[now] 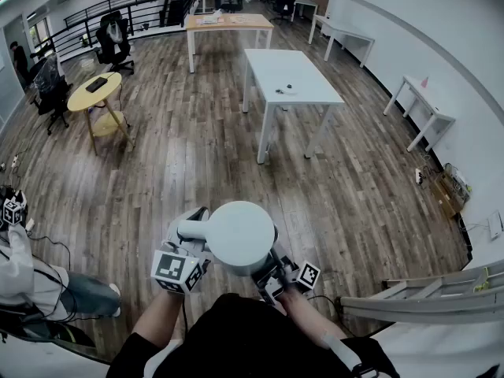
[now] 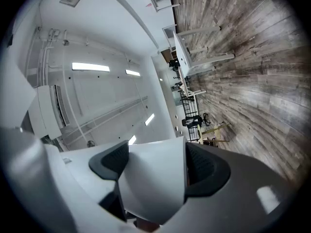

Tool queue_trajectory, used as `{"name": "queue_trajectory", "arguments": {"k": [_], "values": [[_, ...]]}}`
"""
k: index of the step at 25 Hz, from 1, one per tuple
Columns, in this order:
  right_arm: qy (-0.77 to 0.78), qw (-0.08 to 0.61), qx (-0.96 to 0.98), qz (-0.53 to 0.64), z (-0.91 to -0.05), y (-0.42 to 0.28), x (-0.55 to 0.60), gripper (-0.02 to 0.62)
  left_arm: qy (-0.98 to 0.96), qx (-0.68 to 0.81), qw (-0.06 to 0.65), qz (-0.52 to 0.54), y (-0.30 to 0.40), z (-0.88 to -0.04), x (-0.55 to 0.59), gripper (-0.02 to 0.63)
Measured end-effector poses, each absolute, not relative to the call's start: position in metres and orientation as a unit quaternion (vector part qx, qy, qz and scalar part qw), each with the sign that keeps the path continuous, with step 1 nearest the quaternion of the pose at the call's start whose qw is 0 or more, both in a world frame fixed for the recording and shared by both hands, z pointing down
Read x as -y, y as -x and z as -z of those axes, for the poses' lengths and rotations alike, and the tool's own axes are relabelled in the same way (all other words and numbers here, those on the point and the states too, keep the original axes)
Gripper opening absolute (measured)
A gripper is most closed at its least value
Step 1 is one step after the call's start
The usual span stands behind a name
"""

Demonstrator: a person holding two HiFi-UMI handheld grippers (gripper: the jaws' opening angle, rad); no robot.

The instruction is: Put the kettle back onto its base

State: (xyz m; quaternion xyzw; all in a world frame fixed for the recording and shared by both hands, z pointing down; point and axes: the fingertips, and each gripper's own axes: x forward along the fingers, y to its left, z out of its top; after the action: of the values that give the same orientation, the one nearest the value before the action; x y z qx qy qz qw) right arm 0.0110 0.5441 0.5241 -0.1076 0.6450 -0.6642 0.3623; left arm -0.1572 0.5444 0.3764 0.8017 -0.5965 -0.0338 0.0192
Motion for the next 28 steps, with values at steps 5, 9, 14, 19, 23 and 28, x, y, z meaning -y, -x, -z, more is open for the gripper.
{"name": "queue_trajectory", "arguments": {"k": [5,9,14,19,23,28], "values": [[0.102,0.358,-0.651,0.662,-0.522,-0.003,-0.547,0.367,-0.803,0.594,0.018,0.038,0.164,-0.378,-0.551,0.002],[0.099,0.359,-0.65,0.662,-0.522,0.008,-0.553,0.367,-0.801,0.597,0.017,0.038,0.175,-0.377,-0.558,0.002],[0.105,0.351,-0.654,0.662,-0.523,0.02,-0.562,0.365,-0.8,0.598,0.02,0.042,0.189,-0.38,-0.568,0.002],[0.103,0.351,-0.664,0.652,-0.518,0.029,-0.565,0.365,-0.796,0.602,0.012,0.056,0.201,-0.375,-0.573,0.002],[0.101,0.355,-0.66,0.654,-0.52,0.033,-0.552,0.365,-0.801,0.596,0.011,0.049,0.202,-0.376,-0.559,0.002],[0.094,0.352,-0.663,0.654,-0.519,0.021,-0.511,0.365,-0.802,0.595,0.008,0.048,0.189,-0.377,-0.522,0.002]]}}
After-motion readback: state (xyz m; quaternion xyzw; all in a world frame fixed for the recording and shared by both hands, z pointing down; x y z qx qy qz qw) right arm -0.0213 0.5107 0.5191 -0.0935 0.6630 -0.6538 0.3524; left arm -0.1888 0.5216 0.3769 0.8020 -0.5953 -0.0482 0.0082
